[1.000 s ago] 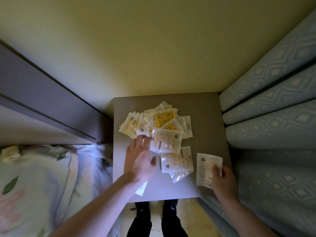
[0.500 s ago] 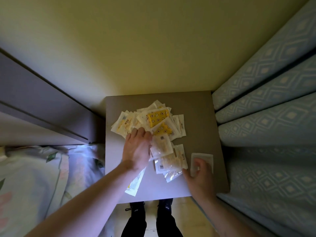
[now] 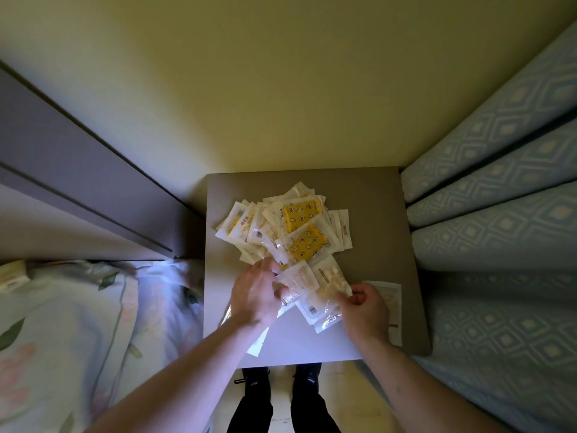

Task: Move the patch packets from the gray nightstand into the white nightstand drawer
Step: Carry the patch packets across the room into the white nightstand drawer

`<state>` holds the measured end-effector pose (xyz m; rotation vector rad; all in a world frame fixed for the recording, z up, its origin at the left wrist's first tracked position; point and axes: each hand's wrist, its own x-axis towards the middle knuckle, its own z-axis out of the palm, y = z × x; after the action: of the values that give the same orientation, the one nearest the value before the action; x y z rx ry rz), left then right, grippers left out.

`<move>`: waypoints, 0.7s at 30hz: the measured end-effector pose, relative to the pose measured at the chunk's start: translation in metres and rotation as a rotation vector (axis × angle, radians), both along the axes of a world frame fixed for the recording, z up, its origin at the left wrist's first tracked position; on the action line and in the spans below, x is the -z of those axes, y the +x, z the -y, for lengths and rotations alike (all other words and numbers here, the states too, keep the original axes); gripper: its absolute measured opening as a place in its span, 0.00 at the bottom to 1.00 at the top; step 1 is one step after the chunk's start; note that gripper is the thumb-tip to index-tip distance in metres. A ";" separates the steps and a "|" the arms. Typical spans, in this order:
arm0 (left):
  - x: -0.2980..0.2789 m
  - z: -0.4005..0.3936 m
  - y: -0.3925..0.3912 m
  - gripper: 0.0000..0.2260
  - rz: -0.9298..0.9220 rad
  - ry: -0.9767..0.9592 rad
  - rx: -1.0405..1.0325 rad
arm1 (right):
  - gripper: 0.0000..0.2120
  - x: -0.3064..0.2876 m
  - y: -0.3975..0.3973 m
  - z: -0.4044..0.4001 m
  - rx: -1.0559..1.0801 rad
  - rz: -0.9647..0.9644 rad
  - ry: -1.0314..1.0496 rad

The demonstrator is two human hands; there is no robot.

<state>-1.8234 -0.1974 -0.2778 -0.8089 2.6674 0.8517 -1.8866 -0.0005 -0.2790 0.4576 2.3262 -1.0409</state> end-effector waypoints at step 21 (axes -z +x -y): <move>-0.018 0.028 0.088 0.08 -0.172 0.410 -0.591 | 0.04 -0.022 -0.035 -0.102 -0.148 -0.083 0.119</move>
<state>-1.7356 -0.2249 -0.2597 -1.4839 2.2599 1.5983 -1.9216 0.1013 -0.2573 0.2863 2.4635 -0.8706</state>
